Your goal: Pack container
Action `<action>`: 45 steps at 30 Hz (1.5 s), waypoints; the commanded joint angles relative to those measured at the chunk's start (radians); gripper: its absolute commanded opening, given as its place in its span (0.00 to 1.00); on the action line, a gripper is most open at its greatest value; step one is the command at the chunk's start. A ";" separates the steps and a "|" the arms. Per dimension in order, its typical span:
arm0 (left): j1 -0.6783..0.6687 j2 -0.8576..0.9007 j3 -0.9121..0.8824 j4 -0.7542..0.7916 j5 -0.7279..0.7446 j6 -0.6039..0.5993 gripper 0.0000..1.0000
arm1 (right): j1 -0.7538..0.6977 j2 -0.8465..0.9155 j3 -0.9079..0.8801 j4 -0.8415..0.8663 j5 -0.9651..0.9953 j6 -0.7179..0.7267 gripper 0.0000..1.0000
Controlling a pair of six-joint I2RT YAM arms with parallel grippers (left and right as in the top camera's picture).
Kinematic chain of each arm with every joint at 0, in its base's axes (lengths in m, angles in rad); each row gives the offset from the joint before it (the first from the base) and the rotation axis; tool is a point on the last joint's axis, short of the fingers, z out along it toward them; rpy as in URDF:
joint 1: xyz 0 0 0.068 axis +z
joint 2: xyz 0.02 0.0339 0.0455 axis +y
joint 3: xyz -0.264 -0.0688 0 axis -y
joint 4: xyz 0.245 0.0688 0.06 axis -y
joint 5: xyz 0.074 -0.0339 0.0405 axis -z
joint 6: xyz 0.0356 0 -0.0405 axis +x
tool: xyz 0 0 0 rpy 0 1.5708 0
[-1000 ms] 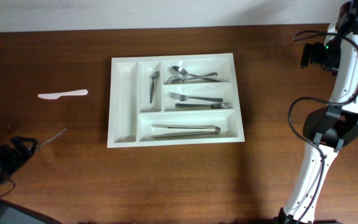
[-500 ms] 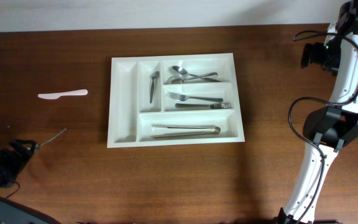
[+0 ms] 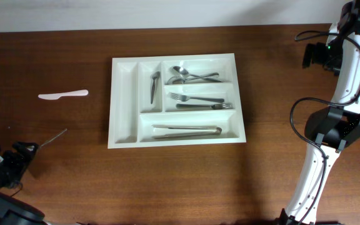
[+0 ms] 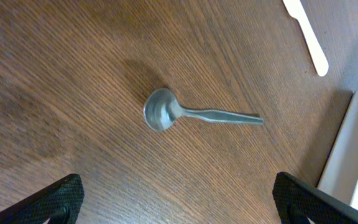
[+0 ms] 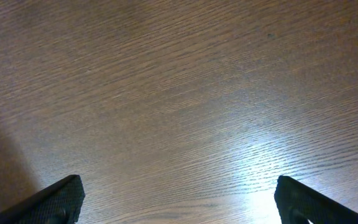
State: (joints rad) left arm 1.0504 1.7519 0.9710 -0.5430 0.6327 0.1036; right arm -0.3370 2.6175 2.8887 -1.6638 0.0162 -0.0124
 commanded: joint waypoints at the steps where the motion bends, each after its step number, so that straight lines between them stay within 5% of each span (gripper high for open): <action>1: 0.005 0.024 -0.008 0.013 0.019 0.003 0.99 | -0.004 -0.023 -0.006 0.003 -0.009 -0.006 0.99; 26: 0.004 0.140 -0.008 0.147 0.209 0.051 0.99 | -0.004 -0.023 -0.006 0.003 -0.009 -0.006 0.99; 45: -0.054 0.152 -0.008 0.167 0.209 0.055 0.99 | -0.004 -0.023 -0.006 0.003 -0.009 -0.006 0.99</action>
State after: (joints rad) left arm 0.9993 1.8809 0.9722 -0.3779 0.8322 0.1379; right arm -0.3370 2.6175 2.8887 -1.6638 0.0162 -0.0120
